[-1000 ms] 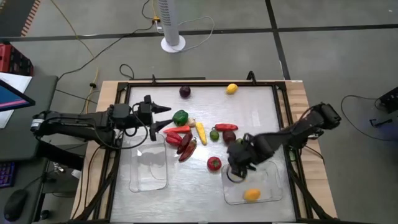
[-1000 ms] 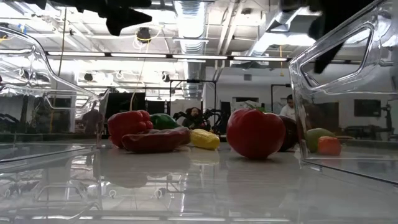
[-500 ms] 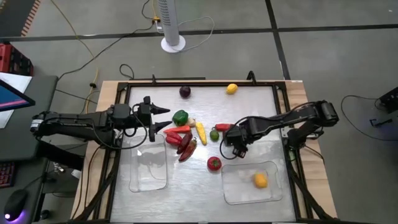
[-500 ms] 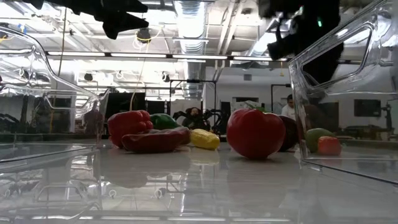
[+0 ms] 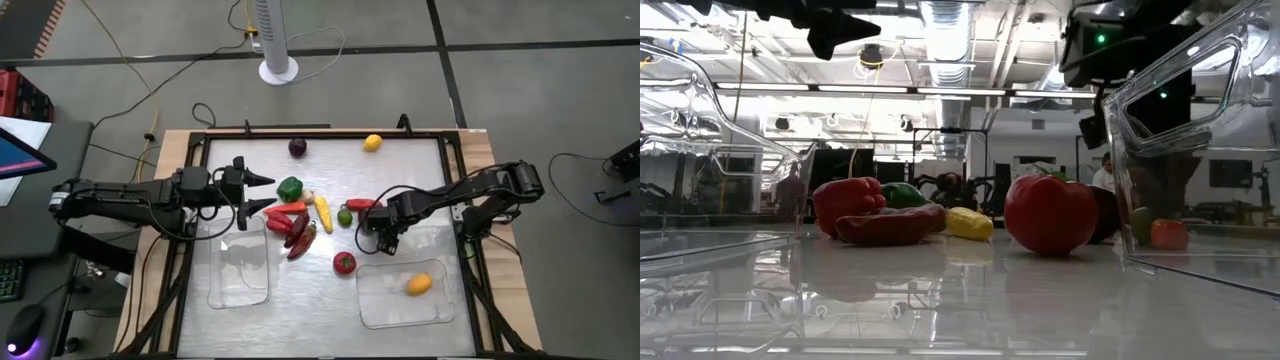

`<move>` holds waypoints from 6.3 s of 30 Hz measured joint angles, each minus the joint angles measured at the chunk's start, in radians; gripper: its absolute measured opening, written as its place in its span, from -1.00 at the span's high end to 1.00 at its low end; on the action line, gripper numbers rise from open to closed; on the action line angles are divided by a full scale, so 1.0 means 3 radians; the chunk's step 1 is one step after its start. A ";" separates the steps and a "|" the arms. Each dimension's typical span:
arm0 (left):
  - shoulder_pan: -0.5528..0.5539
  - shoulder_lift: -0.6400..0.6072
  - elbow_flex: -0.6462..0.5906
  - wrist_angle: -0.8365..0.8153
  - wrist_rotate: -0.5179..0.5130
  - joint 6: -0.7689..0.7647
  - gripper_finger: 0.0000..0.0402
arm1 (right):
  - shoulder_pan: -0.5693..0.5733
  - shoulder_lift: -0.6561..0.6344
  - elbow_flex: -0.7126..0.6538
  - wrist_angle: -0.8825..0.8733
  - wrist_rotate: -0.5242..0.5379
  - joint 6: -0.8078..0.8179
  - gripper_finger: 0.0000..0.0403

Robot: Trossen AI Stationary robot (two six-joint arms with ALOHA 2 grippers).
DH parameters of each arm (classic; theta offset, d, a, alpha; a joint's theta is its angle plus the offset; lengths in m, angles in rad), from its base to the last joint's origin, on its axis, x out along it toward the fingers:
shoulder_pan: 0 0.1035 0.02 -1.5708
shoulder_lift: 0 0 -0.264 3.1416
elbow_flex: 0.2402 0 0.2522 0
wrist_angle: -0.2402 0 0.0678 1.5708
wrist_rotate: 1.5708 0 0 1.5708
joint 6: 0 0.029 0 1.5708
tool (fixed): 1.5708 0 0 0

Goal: Sort produce into baskets
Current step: Put the bottom lime into the right transparent bin, then put the apple into the right transparent bin

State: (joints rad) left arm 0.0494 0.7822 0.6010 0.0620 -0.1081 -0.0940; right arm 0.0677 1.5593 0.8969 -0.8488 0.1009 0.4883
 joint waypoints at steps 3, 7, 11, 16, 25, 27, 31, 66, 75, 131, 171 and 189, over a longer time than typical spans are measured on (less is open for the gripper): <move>-0.0001 0.0000 0.0000 -0.0001 0.0001 0.0000 -0.20 | -0.0040 0.0000 -0.0090 0.0141 0.0001 -0.0050 -0.39; -0.0001 0.0000 0.0000 0.0000 0.0001 0.0002 -0.20 | -0.0089 -0.0005 -0.0173 0.0299 0.0022 -0.0097 -0.20; -0.0001 0.0000 0.0000 0.0000 0.0001 0.0008 -0.20 | -0.0098 -0.0009 -0.0184 0.0326 0.0025 -0.0097 0.07; -0.0001 -0.0007 0.0000 0.0008 0.0088 -0.0019 -0.20 | -0.0066 0.0004 -0.0021 0.0014 -0.0034 -0.0082 0.08; -0.0173 -0.0289 0.0000 0.0039 0.0254 -0.0042 -0.20 | 0.0441 -0.0013 0.0899 -0.0749 -0.0028 0.0287 0.01; -0.0248 -0.0338 0.0000 0.0029 0.0200 0.0005 -0.20 | 0.0600 -0.0015 0.1083 -0.0786 -0.0019 0.0437 0.02; -0.0357 -0.0429 0.0000 0.0023 0.0079 0.0033 -0.20 | 0.0975 -0.0013 0.1339 -0.0780 -0.0011 0.0844 -0.01; -0.0689 -0.0355 -0.0001 0.0337 -0.0342 0.0285 -0.20 | 0.0828 0.0004 0.1287 -0.0531 0.0974 0.1081 -0.43; -0.0688 -0.0369 0.0000 0.0364 -0.0299 0.0317 -0.20 | 0.0264 0.0003 0.1288 -0.0281 0.0900 0.0318 -0.64; -0.0687 -0.0369 0.0000 0.0141 -0.0640 0.0365 -0.20 | 0.0502 -0.0413 0.0507 -0.1130 0.0884 0.1427 -0.74; -0.0687 -0.0366 0.0000 0.0113 -0.0637 0.0367 -0.20 | -0.0394 -0.1011 -0.0466 -0.0585 0.0709 0.0899 -0.98; -0.0687 -0.0366 0.0000 0.0113 -0.0623 0.0364 -0.20 | -0.0358 -0.1011 -0.0999 -0.0217 0.0623 0.1169 -0.98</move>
State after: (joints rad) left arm -0.1566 0.6724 0.6010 0.0959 -0.2951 0.0150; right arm -0.0398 1.2560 0.5971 -0.9140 0.2879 0.8389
